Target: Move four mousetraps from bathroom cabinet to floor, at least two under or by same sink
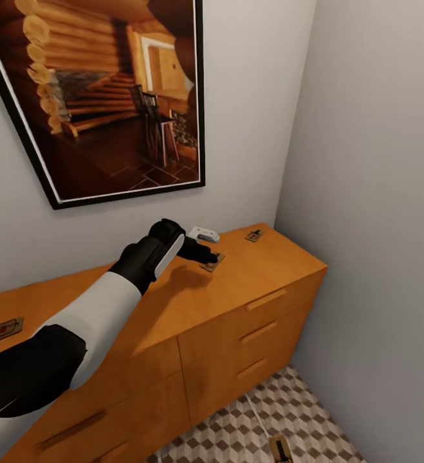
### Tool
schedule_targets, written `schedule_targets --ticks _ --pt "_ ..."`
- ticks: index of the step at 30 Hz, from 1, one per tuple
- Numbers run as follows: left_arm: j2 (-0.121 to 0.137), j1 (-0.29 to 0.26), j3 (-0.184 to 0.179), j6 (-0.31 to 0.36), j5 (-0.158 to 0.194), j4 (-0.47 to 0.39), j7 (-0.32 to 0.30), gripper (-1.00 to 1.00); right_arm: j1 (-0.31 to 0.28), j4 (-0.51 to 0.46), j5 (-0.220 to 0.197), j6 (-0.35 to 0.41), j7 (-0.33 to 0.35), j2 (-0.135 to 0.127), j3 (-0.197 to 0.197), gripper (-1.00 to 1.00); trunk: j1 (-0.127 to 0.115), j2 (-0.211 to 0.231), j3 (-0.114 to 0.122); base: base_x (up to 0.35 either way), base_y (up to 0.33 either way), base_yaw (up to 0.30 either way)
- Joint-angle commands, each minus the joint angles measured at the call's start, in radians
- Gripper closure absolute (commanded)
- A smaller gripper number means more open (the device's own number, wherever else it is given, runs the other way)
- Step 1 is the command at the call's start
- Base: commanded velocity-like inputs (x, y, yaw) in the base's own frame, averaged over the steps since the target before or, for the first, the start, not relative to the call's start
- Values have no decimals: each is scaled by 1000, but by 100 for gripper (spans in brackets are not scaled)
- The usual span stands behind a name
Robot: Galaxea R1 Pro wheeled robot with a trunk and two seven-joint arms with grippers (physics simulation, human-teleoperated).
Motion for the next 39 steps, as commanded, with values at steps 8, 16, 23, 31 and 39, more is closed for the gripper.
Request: schedule_targets --ticks 8,16,23,31,39 --pt "0 -1 -4 4 2 5 -2 -100 -1 0 -1 -1 -9 0 8 100 0 0 -1 103 0 0" --pt "0 -1 -26 4 2 8 -2 -100 -1 0 -1 -1 -8 0 8 100 0 0 -1 41 0 0" --pt "0 -1 -109 5 3 10 -1 -100 -1 0 -1 -1 -8 0 9 100 0 0 -1 47 0 0" --pt "0 -1 -144 5 3 14 -1 -100 -1 0 -1 -1 -8 1 9 100 0 0 -1 3 0 0" --pt "-2 -1 -152 5 3 30 -2 -100 -1 0 -1 -2 -8 1 9 100 0 0 -1 0 0 0"
